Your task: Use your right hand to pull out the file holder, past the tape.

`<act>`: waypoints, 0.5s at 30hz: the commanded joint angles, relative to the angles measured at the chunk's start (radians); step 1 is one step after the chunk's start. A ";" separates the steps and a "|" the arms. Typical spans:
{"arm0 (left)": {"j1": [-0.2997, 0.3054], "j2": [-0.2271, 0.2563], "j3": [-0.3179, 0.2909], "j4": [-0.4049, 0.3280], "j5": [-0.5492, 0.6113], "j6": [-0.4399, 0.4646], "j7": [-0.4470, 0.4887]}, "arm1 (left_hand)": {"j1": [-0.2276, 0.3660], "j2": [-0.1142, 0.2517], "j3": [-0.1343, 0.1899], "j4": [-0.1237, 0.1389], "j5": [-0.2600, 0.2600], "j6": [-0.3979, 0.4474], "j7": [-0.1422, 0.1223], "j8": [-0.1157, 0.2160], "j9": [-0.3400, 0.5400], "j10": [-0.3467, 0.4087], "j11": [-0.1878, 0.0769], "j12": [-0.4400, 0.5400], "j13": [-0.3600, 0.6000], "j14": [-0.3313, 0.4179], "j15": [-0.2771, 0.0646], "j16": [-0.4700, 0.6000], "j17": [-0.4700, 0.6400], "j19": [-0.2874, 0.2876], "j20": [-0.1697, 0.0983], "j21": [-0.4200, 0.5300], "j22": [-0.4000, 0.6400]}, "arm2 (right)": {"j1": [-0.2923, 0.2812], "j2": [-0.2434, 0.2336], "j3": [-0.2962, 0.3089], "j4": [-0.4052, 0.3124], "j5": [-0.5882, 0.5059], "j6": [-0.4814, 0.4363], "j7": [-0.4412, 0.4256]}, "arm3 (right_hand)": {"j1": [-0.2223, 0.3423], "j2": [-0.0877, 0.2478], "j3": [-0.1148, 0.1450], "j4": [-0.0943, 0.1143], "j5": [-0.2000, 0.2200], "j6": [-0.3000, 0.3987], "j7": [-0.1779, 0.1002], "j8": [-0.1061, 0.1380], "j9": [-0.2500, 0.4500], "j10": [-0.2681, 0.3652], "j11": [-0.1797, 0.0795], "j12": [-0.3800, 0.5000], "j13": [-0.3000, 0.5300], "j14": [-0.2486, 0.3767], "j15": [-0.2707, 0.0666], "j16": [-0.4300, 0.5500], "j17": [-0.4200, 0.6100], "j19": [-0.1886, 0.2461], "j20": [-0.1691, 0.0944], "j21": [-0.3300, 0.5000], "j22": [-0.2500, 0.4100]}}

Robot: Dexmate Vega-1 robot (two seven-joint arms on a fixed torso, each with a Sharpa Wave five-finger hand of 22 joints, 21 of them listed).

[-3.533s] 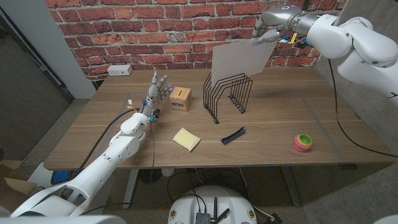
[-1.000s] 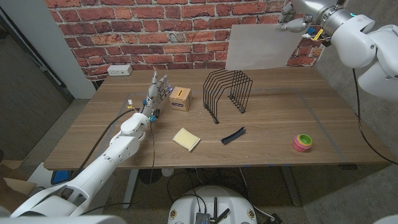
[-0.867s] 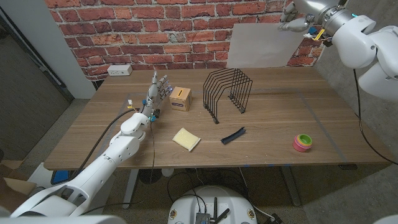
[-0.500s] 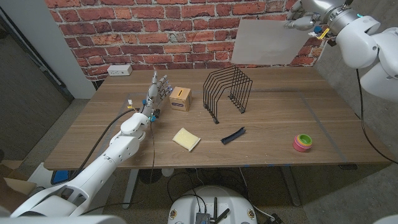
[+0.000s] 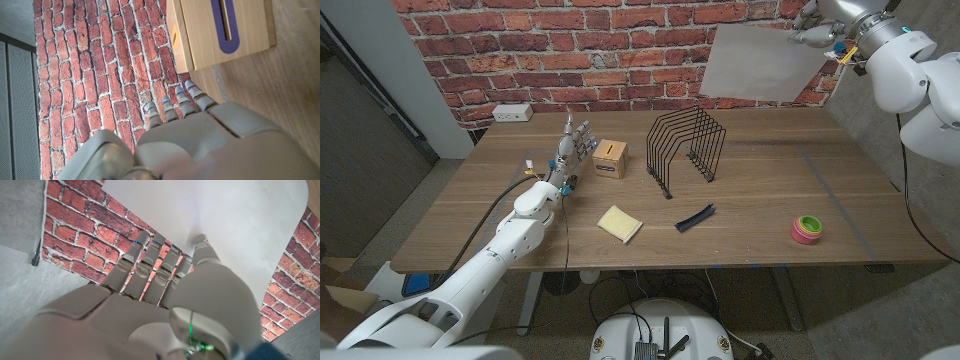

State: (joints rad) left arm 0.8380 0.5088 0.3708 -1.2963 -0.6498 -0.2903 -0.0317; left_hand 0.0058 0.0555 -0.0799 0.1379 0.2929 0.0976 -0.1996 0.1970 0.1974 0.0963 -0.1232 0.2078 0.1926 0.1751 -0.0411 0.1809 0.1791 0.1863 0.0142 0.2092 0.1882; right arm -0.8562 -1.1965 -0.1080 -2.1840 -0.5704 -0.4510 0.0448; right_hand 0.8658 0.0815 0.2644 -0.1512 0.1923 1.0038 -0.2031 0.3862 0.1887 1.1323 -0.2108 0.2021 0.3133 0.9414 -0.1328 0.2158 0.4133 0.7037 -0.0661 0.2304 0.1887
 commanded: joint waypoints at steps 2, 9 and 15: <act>0.000 0.000 0.000 0.001 0.000 0.000 0.000 | -0.002 0.011 0.000 0.007 0.004 0.001 -0.009 0.004 0.002 -0.002 -0.008 0.006 0.006 0.007 -0.004 0.006 0.003 0.008 0.001 0.009 0.006 | 0.021 0.014 -0.034 0.071 0.036 -0.007 -0.042 | -0.009 -0.001 0.006 0.000 -0.001 0.006 -0.002 -0.005 0.001 0.005 0.005 0.006 0.004 -0.005 -0.100 0.006 0.003 -0.002 -0.138 -0.002 0.001; 0.000 0.000 0.000 0.000 0.000 0.000 0.000 | -0.002 0.011 0.000 0.007 0.004 0.001 -0.009 0.004 0.002 0.001 -0.006 0.007 0.006 0.007 -0.004 0.007 0.003 0.007 0.001 0.008 0.006 | 0.037 0.021 -0.074 0.116 0.038 -0.009 -0.073 | -0.009 -0.002 0.006 0.000 -0.001 0.006 0.000 -0.005 0.001 0.004 0.005 0.005 0.004 -0.005 -0.100 0.006 0.004 -0.002 -0.138 -0.002 0.001; 0.000 0.000 0.000 0.000 0.000 0.000 0.000 | -0.002 0.011 0.000 0.007 0.004 0.001 -0.008 0.004 0.002 0.000 -0.007 0.006 0.006 0.006 -0.004 0.006 0.003 0.007 0.001 0.008 0.006 | 0.049 0.026 -0.104 0.147 0.042 -0.010 -0.092 | -0.007 -0.002 0.007 -0.001 -0.001 0.007 0.002 -0.006 0.001 0.003 0.005 0.005 0.004 -0.003 -0.100 0.009 0.006 -0.001 -0.138 -0.002 0.001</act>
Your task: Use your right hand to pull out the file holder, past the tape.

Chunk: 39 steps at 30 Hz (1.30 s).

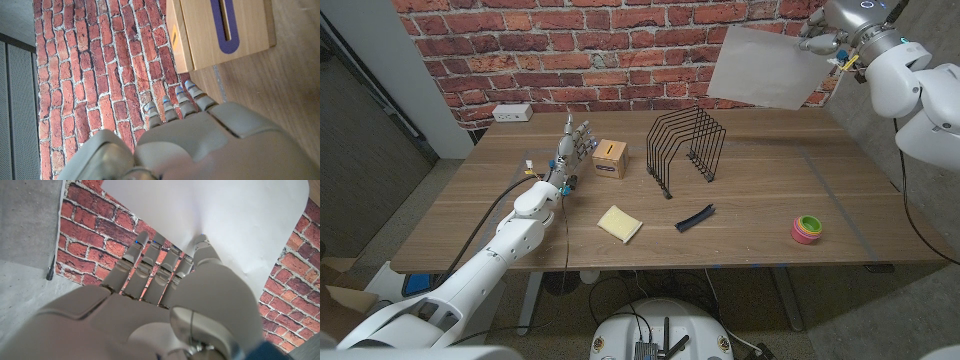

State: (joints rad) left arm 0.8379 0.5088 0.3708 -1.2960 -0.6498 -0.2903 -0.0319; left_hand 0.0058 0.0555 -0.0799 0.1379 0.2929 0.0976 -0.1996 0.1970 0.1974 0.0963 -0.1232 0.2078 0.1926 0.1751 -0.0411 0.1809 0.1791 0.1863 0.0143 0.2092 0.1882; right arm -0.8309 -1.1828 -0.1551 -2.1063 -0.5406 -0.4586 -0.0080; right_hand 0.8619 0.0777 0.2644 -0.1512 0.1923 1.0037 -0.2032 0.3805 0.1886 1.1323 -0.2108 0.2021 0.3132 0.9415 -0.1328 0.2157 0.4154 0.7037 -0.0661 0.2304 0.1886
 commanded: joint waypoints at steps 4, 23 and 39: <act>0.000 0.000 0.000 0.000 0.000 0.000 0.000 | -0.002 0.011 0.000 0.007 0.004 0.001 -0.008 0.004 0.002 0.000 -0.008 0.006 0.006 0.007 -0.004 0.007 0.003 0.007 0.001 0.008 0.006 | 0.026 0.011 -0.070 0.086 0.024 0.003 -0.044 | -0.003 0.001 0.007 -0.002 -0.001 0.006 0.000 -0.002 0.001 0.001 0.005 0.003 0.002 -0.004 -0.101 0.009 0.004 -0.001 -0.138 -0.001 0.001; 0.000 0.000 0.000 0.001 0.000 0.000 0.000 | -0.003 0.011 0.000 0.007 0.004 0.000 -0.008 0.004 0.002 -0.001 -0.007 0.006 0.006 0.007 -0.004 0.006 0.003 0.007 0.001 0.008 0.006 | 0.070 0.017 -0.172 0.164 0.013 -0.006 -0.038 | -0.006 0.000 0.008 -0.001 -0.001 0.004 0.002 -0.006 0.001 -0.005 0.006 0.004 0.004 -0.003 -0.102 0.009 0.007 -0.001 -0.138 -0.002 0.001; 0.000 0.000 0.000 0.000 0.000 0.000 0.000 | -0.003 0.011 0.000 0.007 0.004 0.001 -0.009 0.004 0.002 -0.001 -0.005 0.006 0.006 0.007 -0.004 0.006 0.003 0.007 0.001 0.008 0.006 | 0.109 0.038 -0.254 0.249 -0.035 0.019 -0.030 | -0.010 0.000 0.011 -0.001 0.000 0.009 0.002 -0.007 0.000 -0.004 0.007 0.007 0.004 0.001 -0.101 0.009 0.008 -0.002 -0.137 -0.003 0.001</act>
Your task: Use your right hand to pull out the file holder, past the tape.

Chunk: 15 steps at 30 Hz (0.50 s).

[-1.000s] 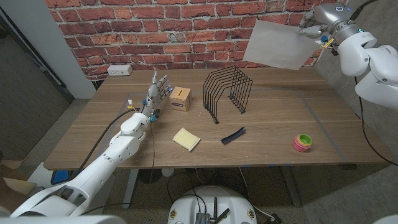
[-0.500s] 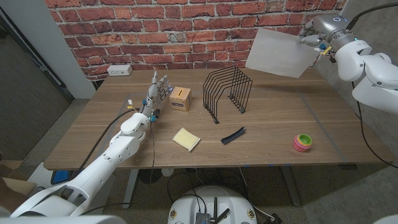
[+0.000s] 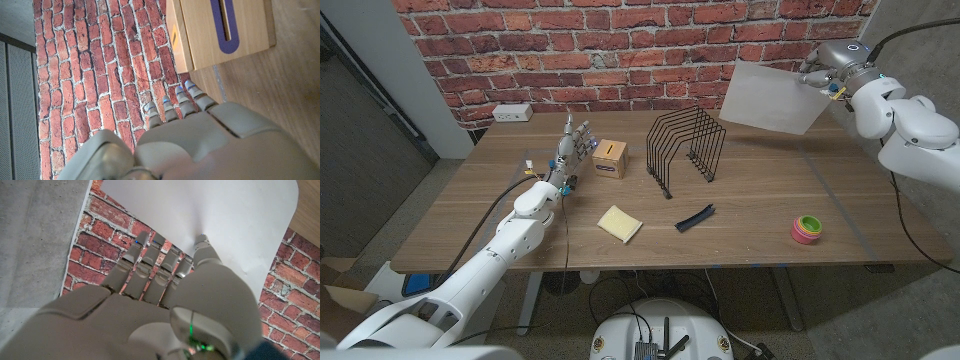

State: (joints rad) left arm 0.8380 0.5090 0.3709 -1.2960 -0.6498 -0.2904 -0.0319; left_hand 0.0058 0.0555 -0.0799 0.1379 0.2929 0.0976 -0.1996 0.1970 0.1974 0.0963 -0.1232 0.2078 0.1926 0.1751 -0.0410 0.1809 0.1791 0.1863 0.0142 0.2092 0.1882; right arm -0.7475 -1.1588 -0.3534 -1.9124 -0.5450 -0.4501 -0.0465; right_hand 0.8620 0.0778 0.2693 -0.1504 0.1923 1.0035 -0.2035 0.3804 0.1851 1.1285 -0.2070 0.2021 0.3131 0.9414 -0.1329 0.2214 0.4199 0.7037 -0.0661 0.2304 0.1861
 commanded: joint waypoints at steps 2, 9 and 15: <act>0.000 0.000 0.000 0.000 0.000 0.000 0.000 | -0.003 0.011 0.000 0.007 0.004 0.001 -0.009 0.004 0.002 -0.002 -0.006 0.006 0.006 0.007 -0.004 0.006 0.003 0.007 0.001 0.008 0.006 | 0.031 0.017 -0.065 0.062 -0.036 0.007 0.019 | -0.010 0.000 0.007 -0.002 0.000 0.010 0.001 -0.007 0.004 -0.002 0.003 0.005 0.004 0.001 -0.102 0.003 0.004 -0.002 -0.138 -0.003 0.003; 0.000 0.000 0.000 0.000 0.000 0.000 0.000 | -0.003 0.011 0.000 0.007 0.004 0.000 -0.009 0.004 0.002 0.000 -0.006 0.007 0.006 0.006 -0.003 0.006 0.003 0.007 0.001 0.008 0.006 | 0.045 0.034 -0.090 0.093 -0.048 0.012 0.019 | -0.009 0.000 0.009 -0.002 0.000 0.009 0.001 -0.009 0.004 -0.003 0.002 0.005 0.003 0.000 -0.102 0.002 0.004 -0.002 -0.138 -0.003 0.003; 0.000 0.000 0.000 0.000 0.000 0.000 0.000 | -0.003 0.011 0.000 0.007 0.004 0.001 -0.009 0.004 0.002 -0.001 -0.005 0.006 0.006 0.006 -0.004 0.006 0.003 0.008 0.001 0.009 0.006 | 0.052 0.055 -0.108 0.117 -0.064 0.011 -0.001 | -0.010 0.002 0.011 -0.001 -0.001 0.011 0.002 -0.009 0.004 -0.004 0.002 0.003 0.000 0.000 -0.102 0.002 0.004 -0.002 -0.138 -0.003 0.004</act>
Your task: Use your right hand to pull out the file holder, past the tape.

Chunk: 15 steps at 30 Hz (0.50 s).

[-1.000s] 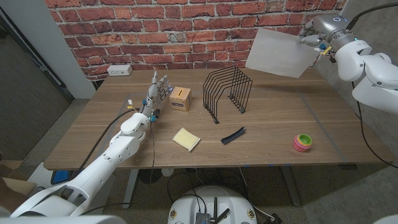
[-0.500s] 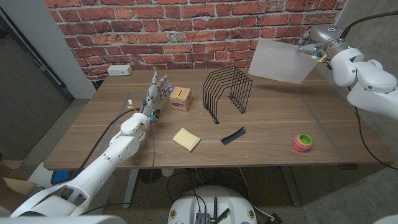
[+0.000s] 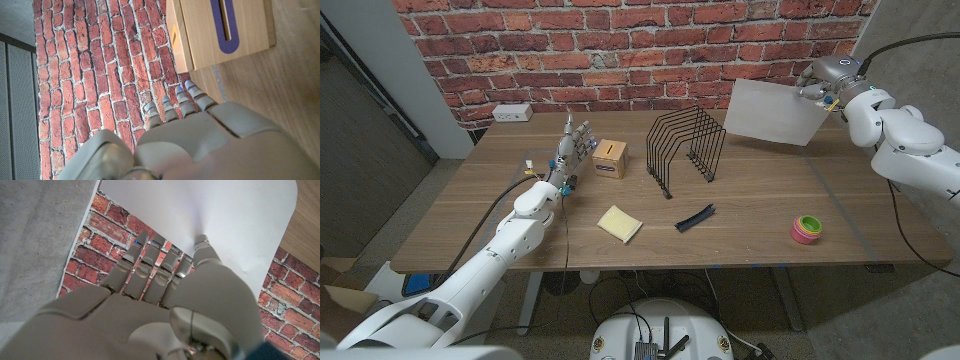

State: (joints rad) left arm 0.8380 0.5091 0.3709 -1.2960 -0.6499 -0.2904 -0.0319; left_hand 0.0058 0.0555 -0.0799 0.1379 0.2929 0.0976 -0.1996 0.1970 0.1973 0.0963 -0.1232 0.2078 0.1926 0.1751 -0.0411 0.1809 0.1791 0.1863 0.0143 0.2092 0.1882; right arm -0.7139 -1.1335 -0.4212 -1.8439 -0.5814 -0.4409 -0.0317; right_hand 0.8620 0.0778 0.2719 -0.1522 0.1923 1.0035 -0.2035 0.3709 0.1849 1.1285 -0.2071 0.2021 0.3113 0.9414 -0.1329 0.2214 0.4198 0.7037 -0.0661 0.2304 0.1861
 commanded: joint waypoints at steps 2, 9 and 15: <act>0.000 0.000 0.000 0.000 0.000 0.000 0.000 | -0.003 0.011 0.000 0.007 0.004 0.002 -0.009 0.004 0.002 0.000 -0.006 0.007 0.006 0.006 -0.003 0.006 0.003 0.007 0.001 0.008 0.006 | 0.018 0.038 -0.047 0.057 -0.038 -0.002 -0.030 | -0.010 0.001 0.008 0.000 -0.001 0.011 0.001 0.001 0.004 -0.004 0.003 0.004 0.002 0.001 -0.102 0.002 0.005 -0.002 -0.138 -0.003 0.004; 0.000 0.000 0.000 0.000 0.000 0.000 0.000 | -0.003 0.011 0.000 0.007 0.004 0.000 -0.009 0.004 0.002 0.000 -0.005 0.006 0.006 0.006 -0.003 0.006 0.003 0.008 0.001 0.009 0.006 | 0.014 0.048 -0.059 0.068 -0.041 -0.007 -0.037 | -0.013 0.000 0.008 0.001 -0.002 0.011 0.001 0.000 0.004 -0.003 0.003 0.005 0.002 0.000 -0.101 0.001 0.005 0.000 -0.138 -0.002 0.004; 0.000 0.000 0.000 0.000 0.000 0.000 0.000 | -0.002 0.011 0.000 0.007 0.004 0.001 -0.008 0.004 0.002 0.002 -0.007 0.007 0.006 0.006 -0.003 0.006 0.003 0.008 0.001 0.008 0.006 | -0.003 0.050 -0.066 0.062 -0.042 -0.013 -0.046 | -0.014 0.000 0.009 0.001 -0.001 0.010 0.001 -0.001 0.004 -0.005 0.003 0.004 0.001 0.000 -0.102 0.001 0.005 0.001 -0.137 -0.001 0.004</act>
State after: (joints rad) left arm 0.8379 0.5090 0.3708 -1.2961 -0.6499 -0.2904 -0.0317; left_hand 0.0058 0.0555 -0.0799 0.1379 0.2929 0.0976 -0.1996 0.1970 0.1974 0.0963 -0.1232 0.2078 0.1926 0.1751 -0.0410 0.1809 0.1791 0.1863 0.0142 0.2092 0.1882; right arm -0.7012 -1.0984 -0.4652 -1.7930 -0.6138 -0.4444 -0.0599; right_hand 0.8538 0.0777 0.2718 -0.1522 0.1923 1.0034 -0.2036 0.3708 0.1847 1.1285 -0.2071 0.2021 0.3109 0.9415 -0.1328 0.2214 0.4197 0.7037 -0.0661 0.2304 0.1887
